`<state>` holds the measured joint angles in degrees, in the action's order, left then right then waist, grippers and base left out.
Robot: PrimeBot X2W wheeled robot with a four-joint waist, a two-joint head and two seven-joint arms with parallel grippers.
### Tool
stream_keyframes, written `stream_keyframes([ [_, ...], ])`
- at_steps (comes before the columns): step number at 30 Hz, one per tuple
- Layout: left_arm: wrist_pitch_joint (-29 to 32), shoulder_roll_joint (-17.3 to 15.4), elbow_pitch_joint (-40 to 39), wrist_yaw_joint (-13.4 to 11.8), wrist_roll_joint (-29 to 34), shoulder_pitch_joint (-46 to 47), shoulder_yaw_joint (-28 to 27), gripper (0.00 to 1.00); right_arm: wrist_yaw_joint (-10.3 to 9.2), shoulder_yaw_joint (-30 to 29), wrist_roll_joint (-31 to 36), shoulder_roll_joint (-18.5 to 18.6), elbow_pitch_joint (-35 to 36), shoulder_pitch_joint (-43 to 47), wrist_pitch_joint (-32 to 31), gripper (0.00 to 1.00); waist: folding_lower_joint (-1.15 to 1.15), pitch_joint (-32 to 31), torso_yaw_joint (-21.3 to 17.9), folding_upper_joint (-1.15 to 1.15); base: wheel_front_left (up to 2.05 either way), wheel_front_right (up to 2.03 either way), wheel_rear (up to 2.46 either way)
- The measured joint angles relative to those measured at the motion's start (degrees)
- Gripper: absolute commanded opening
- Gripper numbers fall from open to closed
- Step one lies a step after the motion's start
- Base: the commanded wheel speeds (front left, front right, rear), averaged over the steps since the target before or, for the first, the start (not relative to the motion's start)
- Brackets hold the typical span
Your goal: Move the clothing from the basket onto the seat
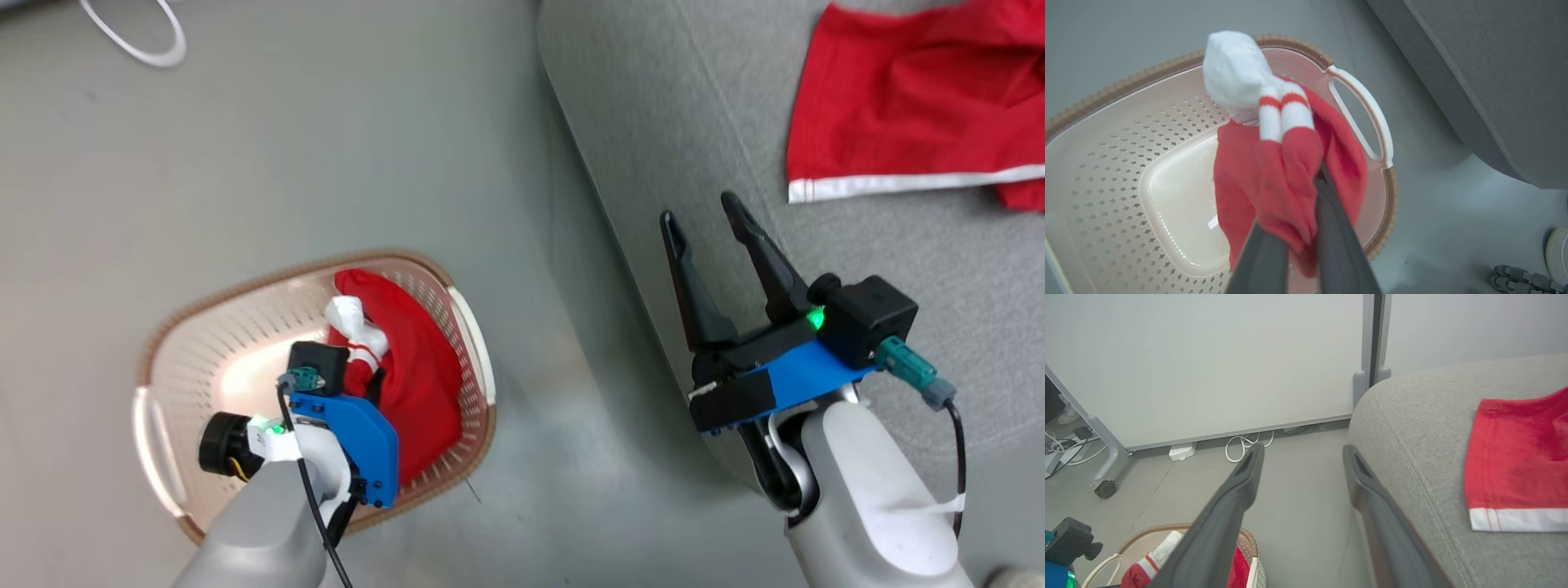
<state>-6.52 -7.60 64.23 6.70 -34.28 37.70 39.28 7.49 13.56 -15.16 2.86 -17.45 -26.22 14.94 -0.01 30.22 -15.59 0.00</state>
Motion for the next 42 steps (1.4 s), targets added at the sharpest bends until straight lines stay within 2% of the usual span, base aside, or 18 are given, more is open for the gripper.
stream_keyframes([
  [6, -1.7, 1.5, -0.3, 0.4, -0.4, -0.6, 2.3, 0.00, 0.00, -0.5, 0.2, 0.0, -1.9, 3.2, -0.9, 1.00, 0.00, -9.0, 2.4, 0.00, 0.00, 0.00, 0.00],
  [11, -2.7, 2.8, -3.7, 0.5, -1.1, -0.1, 6.0, 0.00, -0.01, -1.3, 0.7, 0.0, -2.2, 5.6, -2.3, 1.00, -0.01, -15.9, 4.4, 0.00, 0.00, 0.00, 0.00],
  [21, -4.3, 3.9, -9.9, 0.7, -4.3, 3.8, 11.4, 0.00, -0.01, -2.1, 0.9, 0.0, -1.1, 9.7, -4.7, 1.00, -0.01, -26.2, 7.7, 0.00, 0.00, 0.00, 0.00],
  [29, -4.0, 4.4, -13.1, 0.7, -7.2, 7.9, 14.9, 0.00, -0.01, -3.2, 1.4, 0.1, 0.4, 12.5, -6.4, 1.00, 0.00, -30.4, 9.0, 0.00, 0.00, 0.00, 0.00],
  [42, -3.7, 4.7, -14.6, 0.7, -10.7, 12.1, 19.0, 0.00, -0.01, -2.0, 1.0, 0.0, 1.5, 13.7, -7.4, 1.00, 0.01, -31.6, 8.9, 0.00, 0.00, 0.00, 0.00],
])
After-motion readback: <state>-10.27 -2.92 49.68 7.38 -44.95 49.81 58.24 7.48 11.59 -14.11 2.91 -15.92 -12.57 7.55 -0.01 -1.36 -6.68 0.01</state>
